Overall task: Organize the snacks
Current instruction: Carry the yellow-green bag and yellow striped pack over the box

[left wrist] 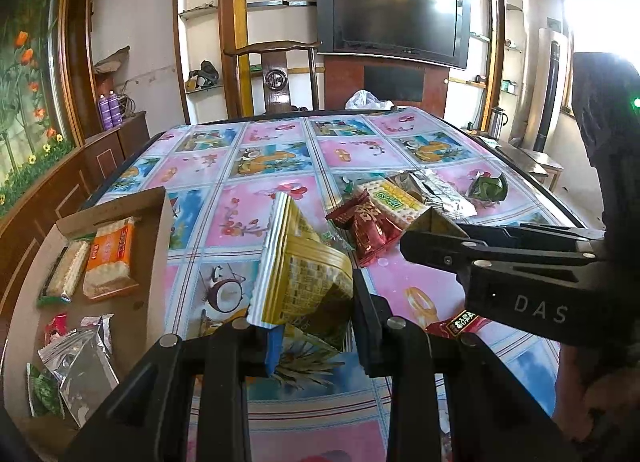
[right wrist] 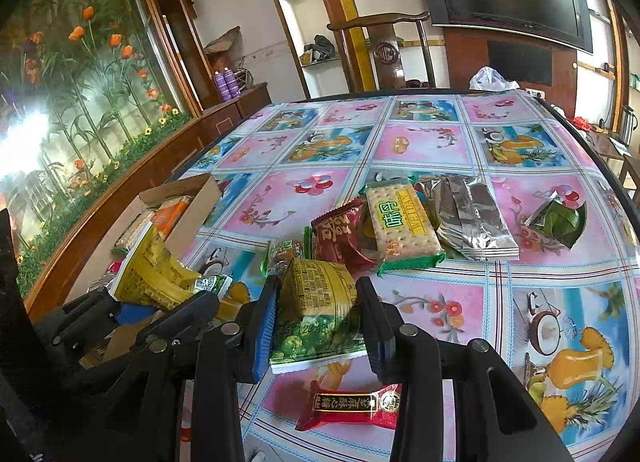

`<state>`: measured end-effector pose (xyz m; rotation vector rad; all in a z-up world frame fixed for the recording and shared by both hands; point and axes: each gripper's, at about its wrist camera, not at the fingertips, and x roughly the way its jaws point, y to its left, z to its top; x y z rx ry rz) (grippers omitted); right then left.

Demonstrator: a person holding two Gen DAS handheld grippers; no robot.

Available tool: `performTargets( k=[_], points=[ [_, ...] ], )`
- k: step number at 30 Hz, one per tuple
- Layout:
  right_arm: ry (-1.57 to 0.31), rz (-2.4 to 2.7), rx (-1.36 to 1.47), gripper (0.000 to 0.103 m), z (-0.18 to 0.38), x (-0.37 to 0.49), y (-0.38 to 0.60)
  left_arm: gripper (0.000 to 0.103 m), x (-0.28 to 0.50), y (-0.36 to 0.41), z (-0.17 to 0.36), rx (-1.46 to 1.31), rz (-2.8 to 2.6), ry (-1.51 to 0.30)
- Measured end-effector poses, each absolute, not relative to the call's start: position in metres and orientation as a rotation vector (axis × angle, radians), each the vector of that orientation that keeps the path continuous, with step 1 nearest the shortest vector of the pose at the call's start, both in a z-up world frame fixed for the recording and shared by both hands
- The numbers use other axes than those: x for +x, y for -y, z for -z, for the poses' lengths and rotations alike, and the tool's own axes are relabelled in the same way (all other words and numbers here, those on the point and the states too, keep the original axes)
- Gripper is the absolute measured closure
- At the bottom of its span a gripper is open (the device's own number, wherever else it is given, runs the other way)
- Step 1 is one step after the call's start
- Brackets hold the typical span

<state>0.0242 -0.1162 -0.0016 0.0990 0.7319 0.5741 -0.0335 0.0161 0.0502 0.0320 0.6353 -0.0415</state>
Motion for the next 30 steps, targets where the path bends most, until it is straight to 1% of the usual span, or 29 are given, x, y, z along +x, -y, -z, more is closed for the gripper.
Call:
performTargets(
  k=[24, 30],
  points=[
    [-0.716, -0.562, 0.084, 0.062, 0.002, 0.029, 0.117, 0.075, -0.039, -0.017, -0.055, 0.037, 0.033, -0.623],
    [-0.704, -0.572, 0.094, 0.062, 0.001, 0.024, 0.107, 0.075, -0.047, -0.049, -0.071, -0.027, 0.018, -0.614]
  ],
)
